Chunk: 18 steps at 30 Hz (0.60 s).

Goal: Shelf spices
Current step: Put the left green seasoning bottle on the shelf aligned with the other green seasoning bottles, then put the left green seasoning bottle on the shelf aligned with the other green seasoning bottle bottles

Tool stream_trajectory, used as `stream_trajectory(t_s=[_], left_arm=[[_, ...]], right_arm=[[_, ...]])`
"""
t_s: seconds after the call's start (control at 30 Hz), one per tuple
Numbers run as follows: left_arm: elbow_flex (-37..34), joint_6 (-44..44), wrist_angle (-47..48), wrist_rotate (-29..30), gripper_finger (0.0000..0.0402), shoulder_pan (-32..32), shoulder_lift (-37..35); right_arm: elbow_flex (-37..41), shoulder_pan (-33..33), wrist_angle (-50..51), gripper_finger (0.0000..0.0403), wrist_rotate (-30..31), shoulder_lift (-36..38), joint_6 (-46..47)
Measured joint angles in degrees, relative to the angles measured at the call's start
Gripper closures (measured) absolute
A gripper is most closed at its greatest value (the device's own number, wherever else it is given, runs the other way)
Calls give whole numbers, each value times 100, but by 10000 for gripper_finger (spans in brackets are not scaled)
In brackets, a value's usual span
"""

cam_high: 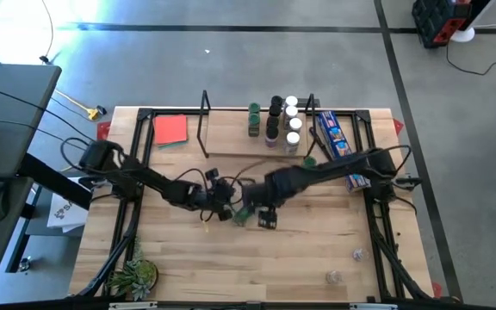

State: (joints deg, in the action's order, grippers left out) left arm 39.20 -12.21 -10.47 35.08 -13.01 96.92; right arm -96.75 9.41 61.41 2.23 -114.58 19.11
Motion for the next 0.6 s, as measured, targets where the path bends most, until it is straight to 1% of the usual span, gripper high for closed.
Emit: stream_trajectory(t_s=[0.07,0.13,0.2,0.23,0.33,0.43,0.53,0.6], left_arm=[[-2,-9,223,-2,387,-34,-208],[-7,-19,427,-92,387,-93,-425],[-4,-61,564,-314,387,-207,-621],[-4,-63,666,-396,387,-277,-696],[-4,-113,882,-472,387,-569,-899],[-4,-323,980,-481,387,-901,-1030],[13,-417,972,-806,387,-1227,-1073],[16,-447,967,-1020,387,-1389,-1025]], right_arm=[[9,177,-40,116,418,-146,-53],[199,323,-370,116,459,-213,-500],[609,427,-956,116,482,-208,-877],[869,448,-1294,116,481,-188,-916],[1657,415,-2021,116,478,-95,-784],[2310,364,-2940,116,513,-24,-463],[2737,349,-3687,116,439,21,-261],[2892,349,-3969,116,468,21,-183]])
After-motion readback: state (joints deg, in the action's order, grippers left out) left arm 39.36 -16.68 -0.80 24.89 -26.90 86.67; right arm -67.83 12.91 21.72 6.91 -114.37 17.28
